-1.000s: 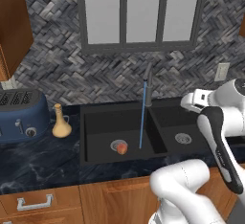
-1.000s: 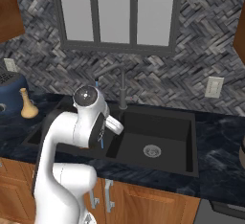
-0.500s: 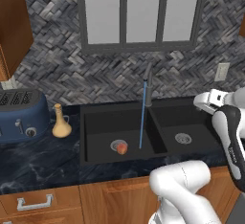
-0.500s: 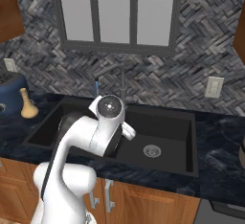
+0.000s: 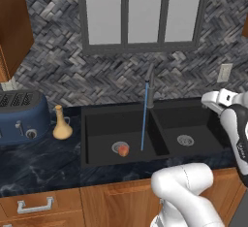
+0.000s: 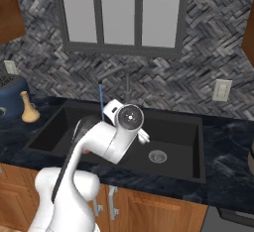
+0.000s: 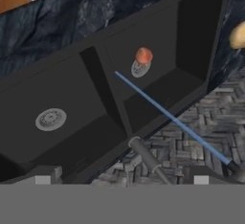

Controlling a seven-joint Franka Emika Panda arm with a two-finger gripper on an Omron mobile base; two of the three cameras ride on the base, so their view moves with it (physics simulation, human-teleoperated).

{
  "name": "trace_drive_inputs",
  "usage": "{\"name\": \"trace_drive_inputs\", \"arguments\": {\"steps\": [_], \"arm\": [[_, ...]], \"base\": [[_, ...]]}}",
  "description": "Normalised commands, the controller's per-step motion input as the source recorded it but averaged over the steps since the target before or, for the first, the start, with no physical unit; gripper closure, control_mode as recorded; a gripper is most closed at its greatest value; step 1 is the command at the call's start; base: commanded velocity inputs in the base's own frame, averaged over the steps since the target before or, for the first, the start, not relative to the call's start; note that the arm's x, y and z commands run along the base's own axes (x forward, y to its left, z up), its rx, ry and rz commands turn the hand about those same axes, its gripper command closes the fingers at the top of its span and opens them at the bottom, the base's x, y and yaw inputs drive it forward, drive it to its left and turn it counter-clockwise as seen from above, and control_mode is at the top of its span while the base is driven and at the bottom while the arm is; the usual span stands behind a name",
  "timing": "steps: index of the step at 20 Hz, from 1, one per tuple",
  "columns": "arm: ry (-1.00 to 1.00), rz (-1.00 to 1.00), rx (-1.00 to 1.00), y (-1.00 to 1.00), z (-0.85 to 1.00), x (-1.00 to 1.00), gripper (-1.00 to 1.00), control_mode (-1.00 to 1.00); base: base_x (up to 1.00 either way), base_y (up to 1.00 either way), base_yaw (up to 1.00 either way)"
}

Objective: Turn on the sink faucet. Then move the onion from the counter to the sink. Turn off the sink. Move the vegetable from the sink to the pot next to the stove. Finally move the pot to the rear left burner.

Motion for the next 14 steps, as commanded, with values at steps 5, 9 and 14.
{"name": "trace_drive_inputs", "arguments": {"steps": [5,9,14], "arm": [[-0.2,0.01,0.0,0.0,0.0,0.21,-1.0,-1.0],[-0.09,0.02,0.0,0.0,0.0,0.23,-1.0,-1.0],[0.01,0.0,0.0,-0.02,-0.01,0.1,-1.0,-1.0]], "base": [[0.0,0.0,0.0],[0.0,0.0,0.0],[0.0,0.0,0.0]]}}
